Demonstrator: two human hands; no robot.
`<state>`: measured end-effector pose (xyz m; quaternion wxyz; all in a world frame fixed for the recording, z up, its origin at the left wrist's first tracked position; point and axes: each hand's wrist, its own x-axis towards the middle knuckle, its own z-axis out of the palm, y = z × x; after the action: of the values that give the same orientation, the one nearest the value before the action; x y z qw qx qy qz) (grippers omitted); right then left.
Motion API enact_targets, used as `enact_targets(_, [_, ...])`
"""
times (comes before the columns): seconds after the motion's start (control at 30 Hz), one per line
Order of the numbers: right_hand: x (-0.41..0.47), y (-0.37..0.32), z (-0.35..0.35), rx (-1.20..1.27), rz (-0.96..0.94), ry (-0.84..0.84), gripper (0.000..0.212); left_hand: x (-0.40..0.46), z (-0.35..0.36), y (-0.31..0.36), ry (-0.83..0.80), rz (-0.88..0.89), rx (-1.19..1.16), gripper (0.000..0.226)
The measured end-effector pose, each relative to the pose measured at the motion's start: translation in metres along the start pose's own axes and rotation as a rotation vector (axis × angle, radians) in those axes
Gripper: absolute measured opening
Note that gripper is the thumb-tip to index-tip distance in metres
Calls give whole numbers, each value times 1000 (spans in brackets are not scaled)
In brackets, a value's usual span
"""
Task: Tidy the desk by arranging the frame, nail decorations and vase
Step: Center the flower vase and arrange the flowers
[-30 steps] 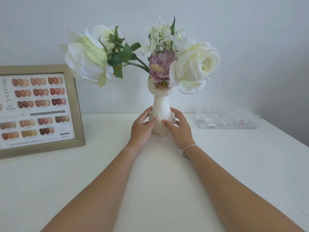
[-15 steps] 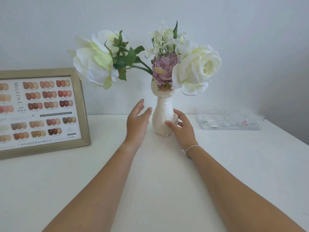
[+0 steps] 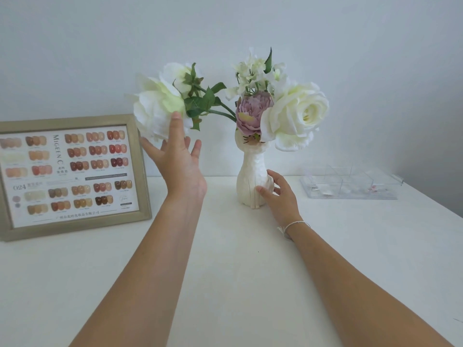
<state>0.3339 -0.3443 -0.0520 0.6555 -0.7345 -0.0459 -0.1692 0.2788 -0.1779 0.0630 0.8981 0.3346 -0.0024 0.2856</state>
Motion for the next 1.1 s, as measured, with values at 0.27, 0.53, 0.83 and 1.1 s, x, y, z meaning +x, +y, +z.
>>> enact_targets(0.27, [1,1,0,-2,2,0,46,6,2,11,-28,166,130,63])
enact_targets(0.53, [0,0,0,-5,-5,-2,45,7,8,2,-77,227,235,43])
enact_targets(0.83, [1,1,-1,8,6,-7,46,5,9,-17,-155,242,369,45])
enact_targets(1.1, [-2,-3,-1,49,-9,18,52,2,8,-18,-220,259,463,41])
